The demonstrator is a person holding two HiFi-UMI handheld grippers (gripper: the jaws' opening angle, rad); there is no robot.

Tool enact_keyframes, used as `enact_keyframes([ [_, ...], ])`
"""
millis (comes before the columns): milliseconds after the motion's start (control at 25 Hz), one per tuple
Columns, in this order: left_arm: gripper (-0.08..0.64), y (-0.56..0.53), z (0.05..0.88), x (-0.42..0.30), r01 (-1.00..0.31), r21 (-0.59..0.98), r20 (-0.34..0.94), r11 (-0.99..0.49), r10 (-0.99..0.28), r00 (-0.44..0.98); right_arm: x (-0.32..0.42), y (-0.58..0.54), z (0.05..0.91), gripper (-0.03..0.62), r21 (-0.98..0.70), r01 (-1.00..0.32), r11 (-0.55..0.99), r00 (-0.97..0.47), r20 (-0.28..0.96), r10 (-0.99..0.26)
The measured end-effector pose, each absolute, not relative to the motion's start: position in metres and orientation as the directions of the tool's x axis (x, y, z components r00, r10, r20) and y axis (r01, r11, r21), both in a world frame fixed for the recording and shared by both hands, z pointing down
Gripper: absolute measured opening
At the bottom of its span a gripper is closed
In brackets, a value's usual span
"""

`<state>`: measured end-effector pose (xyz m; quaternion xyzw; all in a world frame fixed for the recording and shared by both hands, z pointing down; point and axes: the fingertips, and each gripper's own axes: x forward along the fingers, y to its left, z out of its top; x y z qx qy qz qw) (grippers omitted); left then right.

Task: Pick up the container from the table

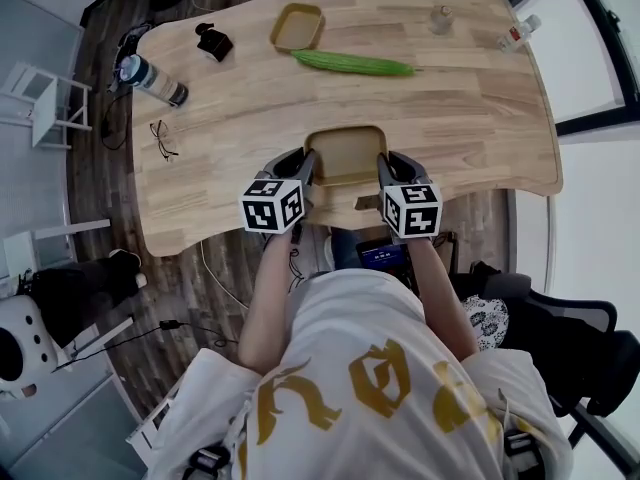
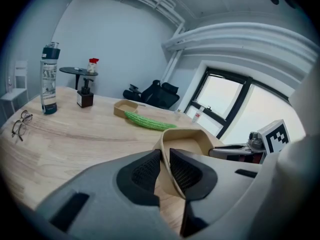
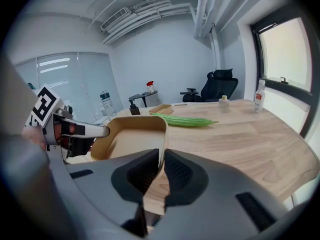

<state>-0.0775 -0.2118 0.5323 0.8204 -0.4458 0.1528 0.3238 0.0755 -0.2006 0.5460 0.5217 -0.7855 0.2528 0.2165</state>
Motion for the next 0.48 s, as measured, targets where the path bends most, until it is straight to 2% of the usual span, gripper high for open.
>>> enact_keyframes([
  [480, 0.060, -0.191, 0.478, -0.086, -0.822, 0.387, 0.444, -0.418, -0.696, 0.563, 0.068, -0.178, 0.495, 0.037, -0.159, -0.927, 0.338, -0.371, 0.501, -0.782],
])
